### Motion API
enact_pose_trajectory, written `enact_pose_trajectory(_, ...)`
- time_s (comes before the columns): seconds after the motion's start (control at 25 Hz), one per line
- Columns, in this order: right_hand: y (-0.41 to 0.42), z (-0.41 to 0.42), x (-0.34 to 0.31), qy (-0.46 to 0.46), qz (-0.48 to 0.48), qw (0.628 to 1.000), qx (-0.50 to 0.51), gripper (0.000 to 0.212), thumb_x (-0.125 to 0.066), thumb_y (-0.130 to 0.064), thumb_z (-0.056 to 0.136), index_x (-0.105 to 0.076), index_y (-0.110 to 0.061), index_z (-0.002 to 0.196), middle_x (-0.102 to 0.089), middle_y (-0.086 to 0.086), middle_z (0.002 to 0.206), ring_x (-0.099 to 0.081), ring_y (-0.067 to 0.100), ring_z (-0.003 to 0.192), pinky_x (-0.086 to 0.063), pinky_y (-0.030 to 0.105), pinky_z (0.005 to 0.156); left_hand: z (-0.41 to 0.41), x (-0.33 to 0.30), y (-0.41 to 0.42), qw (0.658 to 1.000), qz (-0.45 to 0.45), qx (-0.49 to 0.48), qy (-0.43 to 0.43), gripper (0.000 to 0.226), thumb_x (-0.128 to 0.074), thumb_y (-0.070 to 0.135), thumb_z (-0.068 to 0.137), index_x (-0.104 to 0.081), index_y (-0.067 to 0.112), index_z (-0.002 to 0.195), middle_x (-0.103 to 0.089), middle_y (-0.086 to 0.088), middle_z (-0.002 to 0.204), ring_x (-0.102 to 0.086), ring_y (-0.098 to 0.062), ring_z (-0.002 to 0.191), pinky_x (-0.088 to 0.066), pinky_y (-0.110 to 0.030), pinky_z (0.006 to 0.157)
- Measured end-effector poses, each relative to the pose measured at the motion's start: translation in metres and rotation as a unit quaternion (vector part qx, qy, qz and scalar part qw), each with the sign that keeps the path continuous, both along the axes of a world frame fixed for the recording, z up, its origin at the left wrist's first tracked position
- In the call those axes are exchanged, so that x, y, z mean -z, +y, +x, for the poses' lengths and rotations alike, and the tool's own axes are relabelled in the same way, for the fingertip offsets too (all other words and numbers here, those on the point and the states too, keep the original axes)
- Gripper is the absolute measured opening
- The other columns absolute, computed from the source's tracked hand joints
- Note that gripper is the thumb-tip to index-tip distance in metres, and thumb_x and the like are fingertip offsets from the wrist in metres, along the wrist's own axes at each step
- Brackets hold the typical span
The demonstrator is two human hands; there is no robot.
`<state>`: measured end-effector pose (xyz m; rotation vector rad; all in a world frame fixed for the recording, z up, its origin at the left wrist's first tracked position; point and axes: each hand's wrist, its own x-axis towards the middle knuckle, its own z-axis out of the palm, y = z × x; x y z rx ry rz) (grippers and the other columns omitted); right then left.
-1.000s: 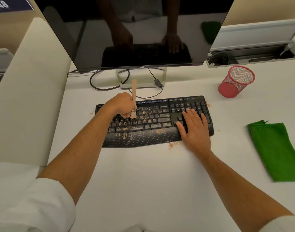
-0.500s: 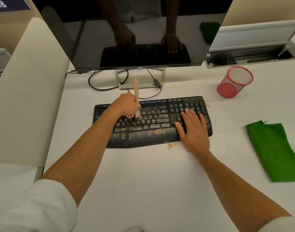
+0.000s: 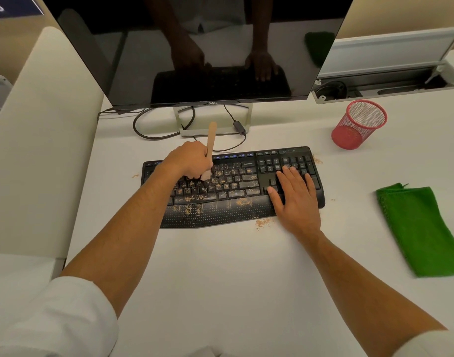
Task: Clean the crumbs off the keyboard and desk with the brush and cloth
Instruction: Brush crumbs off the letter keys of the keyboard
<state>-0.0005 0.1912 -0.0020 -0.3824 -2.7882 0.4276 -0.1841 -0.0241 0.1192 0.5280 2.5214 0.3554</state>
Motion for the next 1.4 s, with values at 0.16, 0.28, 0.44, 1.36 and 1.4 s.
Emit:
enact_pose_trajectory(0.16, -0.001, 0.000, -0.001, 0.004, -0.001, 1.000, 0.001, 0.062, -0.030, -0.053, 0.102, -0.052, -0.011, 0.143, -0.048, 0.006, 0.152, -0.033, 0.021, 0.147, -0.011, 0.044, 0.125, -0.002, 0.002, 0.001, 0.997, 0.037, -0.033, 0.065, 0.023, -0.052, 0.025, 0.098, -0.063, 0.006, 0.094, -0.066, -0.010, 0.085, -0.066, -0.031, 0.078, -0.056, -0.043, 0.071)
enact_pose_trajectory(0.28, 0.000, 0.000, -0.001, 0.004, -0.001, 1.000, 0.000, 0.060, -0.033, -0.051, 0.103, -0.052, -0.011, 0.143, -0.048, 0.006, 0.152, -0.033, 0.020, 0.147, -0.010, 0.043, 0.125, 0.004, 0.014, 0.003, 0.983, 0.112, -0.090, 0.112, 0.021, -0.051, 0.027, 0.100, -0.061, 0.009, 0.095, -0.060, -0.005, 0.082, -0.059, -0.026, 0.071, -0.044, -0.034, 0.059)
enact_pose_trajectory(0.44, 0.000, 0.000, -0.001, -0.003, 0.000, 1.000, 0.001, 0.060, -0.033, -0.052, 0.103, -0.051, -0.012, 0.144, -0.046, 0.006, 0.153, -0.031, 0.020, 0.148, -0.010, 0.043, 0.125, 0.005, 0.015, -0.001, 0.991, 0.085, -0.069, 0.078, 0.014, -0.052, 0.021, 0.099, -0.060, 0.011, 0.095, -0.061, -0.001, 0.077, -0.055, -0.013, 0.061, -0.040, -0.029, 0.052)
enact_pose_trajectory(1.36, 0.000, 0.000, 0.000, -0.005, -0.006, 1.000, 0.001, 0.062, -0.031, -0.053, 0.103, -0.050, -0.013, 0.145, -0.046, 0.005, 0.154, -0.030, 0.019, 0.149, -0.011, 0.045, 0.125, -0.004, 0.010, -0.018, 0.972, 0.161, -0.169, -0.022, 0.015, -0.055, 0.013, 0.097, -0.064, 0.001, 0.099, -0.069, -0.013, 0.079, -0.066, -0.019, 0.059, -0.054, -0.021, 0.048)
enact_pose_trajectory(1.4, 0.000, 0.001, 0.000, -0.005, -0.004, 1.000, 0.001, 0.061, -0.031, -0.053, 0.103, -0.050, -0.013, 0.145, -0.046, 0.005, 0.154, -0.030, 0.019, 0.149, -0.011, 0.045, 0.125, -0.004, 0.013, -0.018, 0.965, 0.186, -0.184, 0.008, 0.017, -0.054, 0.015, 0.098, -0.064, 0.002, 0.102, -0.069, -0.012, 0.082, -0.067, -0.018, 0.061, -0.054, -0.021, 0.050)
